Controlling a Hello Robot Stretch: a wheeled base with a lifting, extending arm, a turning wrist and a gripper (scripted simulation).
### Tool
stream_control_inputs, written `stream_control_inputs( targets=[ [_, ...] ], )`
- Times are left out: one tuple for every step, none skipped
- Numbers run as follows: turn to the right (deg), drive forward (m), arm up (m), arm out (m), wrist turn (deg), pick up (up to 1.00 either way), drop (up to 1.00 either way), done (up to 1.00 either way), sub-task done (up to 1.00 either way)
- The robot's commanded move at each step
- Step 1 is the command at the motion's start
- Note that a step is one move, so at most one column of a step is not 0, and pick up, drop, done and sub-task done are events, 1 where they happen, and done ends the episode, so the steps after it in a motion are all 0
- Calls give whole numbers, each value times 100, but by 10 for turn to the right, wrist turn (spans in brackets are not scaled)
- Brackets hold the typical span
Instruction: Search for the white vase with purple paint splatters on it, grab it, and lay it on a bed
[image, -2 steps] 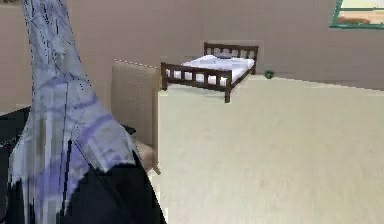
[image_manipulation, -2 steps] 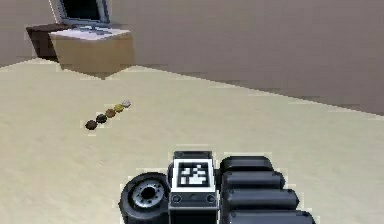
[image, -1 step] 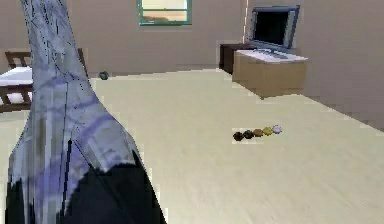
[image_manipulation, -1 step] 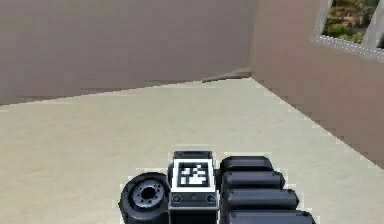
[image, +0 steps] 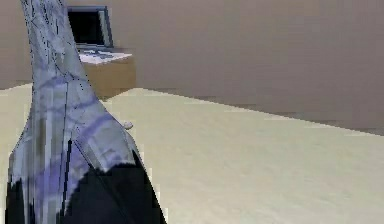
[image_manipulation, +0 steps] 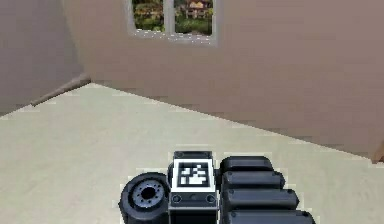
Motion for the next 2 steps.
stream_control_inputs(
  targets=[
    [270, 0, 0, 0, 0, 0, 0, 0, 0],
    [0, 15, 0, 0, 0, 0, 0, 0, 0]
  ],
)
